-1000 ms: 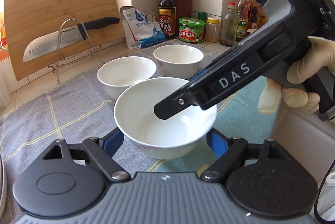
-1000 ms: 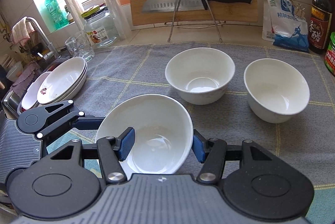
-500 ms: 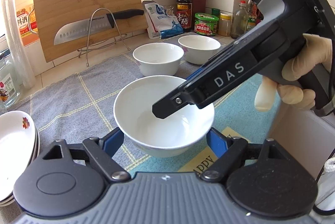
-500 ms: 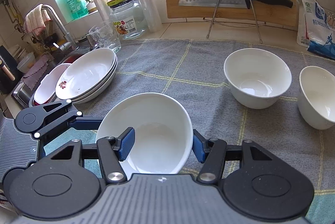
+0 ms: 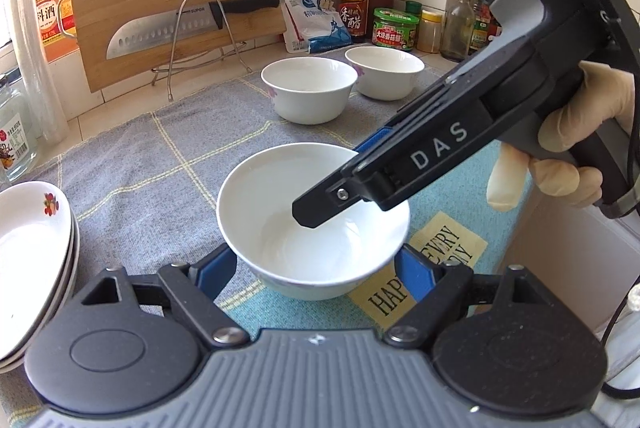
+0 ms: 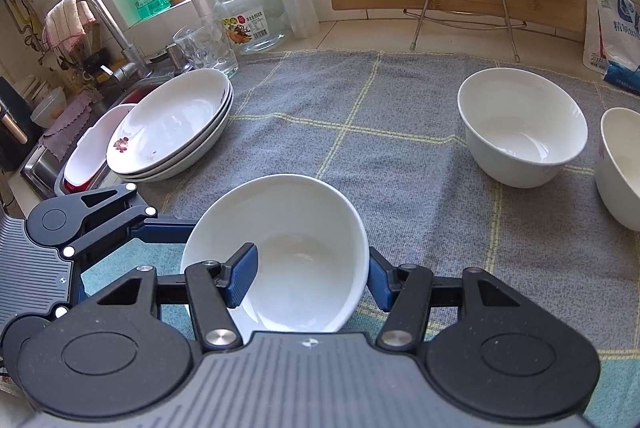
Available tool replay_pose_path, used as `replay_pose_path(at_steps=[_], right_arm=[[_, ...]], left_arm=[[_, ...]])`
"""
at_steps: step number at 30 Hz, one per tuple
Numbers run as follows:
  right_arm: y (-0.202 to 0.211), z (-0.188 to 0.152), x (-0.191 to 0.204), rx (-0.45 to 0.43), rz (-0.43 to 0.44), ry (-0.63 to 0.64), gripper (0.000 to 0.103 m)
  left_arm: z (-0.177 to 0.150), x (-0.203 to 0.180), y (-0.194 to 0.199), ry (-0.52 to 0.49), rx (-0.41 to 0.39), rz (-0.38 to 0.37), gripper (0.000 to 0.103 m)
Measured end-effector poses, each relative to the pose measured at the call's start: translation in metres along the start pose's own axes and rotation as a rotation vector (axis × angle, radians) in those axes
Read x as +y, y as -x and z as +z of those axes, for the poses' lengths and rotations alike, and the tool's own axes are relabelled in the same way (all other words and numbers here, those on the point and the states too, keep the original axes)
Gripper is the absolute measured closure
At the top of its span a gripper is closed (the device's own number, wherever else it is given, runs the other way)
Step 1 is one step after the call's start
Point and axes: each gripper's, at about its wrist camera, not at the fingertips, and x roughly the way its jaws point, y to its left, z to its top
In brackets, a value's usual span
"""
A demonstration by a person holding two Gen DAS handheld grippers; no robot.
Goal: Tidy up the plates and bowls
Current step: 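Carry the held bowl with the right gripper toward another white bowl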
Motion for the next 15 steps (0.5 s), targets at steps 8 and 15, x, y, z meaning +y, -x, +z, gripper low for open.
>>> replay_pose_path(at_steps=[8,15], right_arm=[[-0.0032,0.0004,0.0019,0.020,0.001,0.009,0.040],[-0.0056,0.0011,0.0001,0.020,0.009,0.000,0.037]], left_arm=[[-0.0026,0.0039,-0.0036,0.016,0.023,-0.018,0.018],[-0.0037,0.0074,-0.0057,0.028,0.022,-0.037,0.015]])
